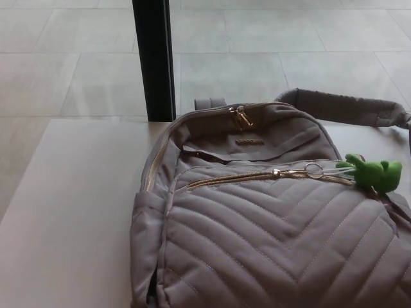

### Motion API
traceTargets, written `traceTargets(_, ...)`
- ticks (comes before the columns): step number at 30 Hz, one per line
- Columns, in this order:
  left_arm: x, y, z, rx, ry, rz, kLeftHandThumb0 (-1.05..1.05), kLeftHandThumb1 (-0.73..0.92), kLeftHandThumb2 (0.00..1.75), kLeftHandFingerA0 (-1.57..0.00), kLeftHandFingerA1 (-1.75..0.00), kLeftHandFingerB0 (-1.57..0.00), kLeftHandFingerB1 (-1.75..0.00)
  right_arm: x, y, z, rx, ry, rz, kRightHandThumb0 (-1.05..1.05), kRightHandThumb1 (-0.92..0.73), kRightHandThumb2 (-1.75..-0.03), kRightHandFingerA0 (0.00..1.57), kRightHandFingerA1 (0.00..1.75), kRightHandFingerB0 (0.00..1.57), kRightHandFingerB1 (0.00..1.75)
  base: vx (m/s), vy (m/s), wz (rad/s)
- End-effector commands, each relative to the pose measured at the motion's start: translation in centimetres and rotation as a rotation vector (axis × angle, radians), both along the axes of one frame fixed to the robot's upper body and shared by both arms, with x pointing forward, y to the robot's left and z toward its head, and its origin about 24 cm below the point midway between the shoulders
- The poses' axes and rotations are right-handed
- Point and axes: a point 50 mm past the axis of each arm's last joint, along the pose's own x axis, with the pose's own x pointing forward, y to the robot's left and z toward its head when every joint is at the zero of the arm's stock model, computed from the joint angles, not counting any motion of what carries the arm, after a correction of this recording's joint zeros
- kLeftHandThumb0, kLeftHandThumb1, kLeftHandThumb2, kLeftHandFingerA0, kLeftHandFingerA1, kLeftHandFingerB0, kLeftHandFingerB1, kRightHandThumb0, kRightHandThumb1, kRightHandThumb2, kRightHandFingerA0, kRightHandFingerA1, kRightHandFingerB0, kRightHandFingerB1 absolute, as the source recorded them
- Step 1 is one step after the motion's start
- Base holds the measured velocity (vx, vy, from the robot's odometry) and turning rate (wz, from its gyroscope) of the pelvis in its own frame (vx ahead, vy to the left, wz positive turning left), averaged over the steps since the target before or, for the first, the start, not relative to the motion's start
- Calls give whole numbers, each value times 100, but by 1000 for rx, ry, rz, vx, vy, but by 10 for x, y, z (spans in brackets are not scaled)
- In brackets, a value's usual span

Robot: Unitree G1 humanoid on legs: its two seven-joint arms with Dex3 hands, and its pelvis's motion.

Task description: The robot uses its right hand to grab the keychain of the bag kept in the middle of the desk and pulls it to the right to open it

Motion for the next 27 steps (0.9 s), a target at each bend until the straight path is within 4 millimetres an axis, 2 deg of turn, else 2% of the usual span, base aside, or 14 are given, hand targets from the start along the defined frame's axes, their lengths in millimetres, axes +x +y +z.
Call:
traceTargets(1, -3, 5, 2, 11, 9, 19, -75, 92, 72, -51, -49, -37, -39, -11, -21, -7, -129, -73, 26, -31, -45, -104, 96, 175, 80, 146, 0, 0, 0)
traceTargets(3, -3, 5, 3, 12, 11, 13, -76, 92, 73, -51, -49, -37, -39, -12, -23, -8, -103, -64, 19, -31, -42, -106, 94, 175, 77, 151, 0, 0, 0)
traceTargets(4, -3, 5, 3, -3, 7, 24, -77, 92, 72, -50, -50, -36, -39, -14, -23, -10, -92, -56, 14, -33, -37, -105, 110, 175, 69, 143, 0, 0, 0)
traceTargets(5, -4, 5, 2, -11, 8, 27, -77, 92, 72, -50, -50, -36, -39, -15, -24, -11, -88, -50, 11, -33, -37, -105, 110, 175, 69, 143, 0, 0, 0)
traceTargets(6, -5, 4, 2, -6, 13, 17, -75, 92, 72, -50, -49, -36, -39, -16, -23, -12, -86, -54, 14, -29, -34, -105, 92, 175, 75, 154, 0, 0, 0)
traceTargets(13, -2, 4, 2, -2, 4, 28, -75, 91, 74, -50, -51, -36, -39, -8, -2, -7, -20, -62, 62, -27, -53, -85, 92, 174, 76, 138, 0, 0, 0)
traceTargets(15, -3, 4, 3, -1, 11, -4, -75, 92, 76, -49, -47, -36, -38, -6, 3, -7, -21, -95, 86, -27, -45, -93, 92, 173, 77, 141, 0, 0, 0)
traceTargets(16, -5, 5, 3, -6, 21, -15, -75, 77, 111, -42, -57, -32, -51, -6, 5, -7, -18, -95, 87, -26, -45, -92, 92, 172, 78, 136, 0, 0, 0)
traceTargets(18, -6, 5, 3, -9, 14, -7, -76, 77, 110, -42, -58, -32, -51, -4, 9, -5, -25, -106, 91, -25, -45, -89, 91, 172, 76, 138, 0, 0, 0)
traceTargets(19, -9, 6, 3, -19, 15, 17, -76, 92, 73, -48, -48, -37, -39, -4, 13, -6, -21, -115, 100, -25, -49, -84, 91, 171, 80, 128, 0, 0, 0)
traceTargets(22, -11, 5, 2, -24, 14, 24, -79, 92, 72, -49, -50, -37, -40, -1, 22, -3, 34, -104, 106, -25, -58, -76, 89, 170, 81, 111, 0, 0, 0)
traceTargets(23, -14, 5, 2, -18, 22, 18, -78, 92, 76, -48, -50, -35, -40, -1, 25, -3, 40, -104, 105, -24, -58, -79, 91, 171, 78, 116, 0, 0, 0)
traceTargets(24, -15, 5, 2, -14, 26, 16, -77, 92, 74, -49, -49, -38, -39, 0, 28, -2, 43, -106, 104, -27, -60, -75, 92, 170, 85, 96, 0, 0, 0)
traceTargets(27, -17, 5, 2, -9, 28, 22, -77, 92, 73, -49, -49, -38, -39, 1, 35, 1, 47, -82, 85, -32, -62, -65, 97, 169, 91, 74, 0, 0, 0)
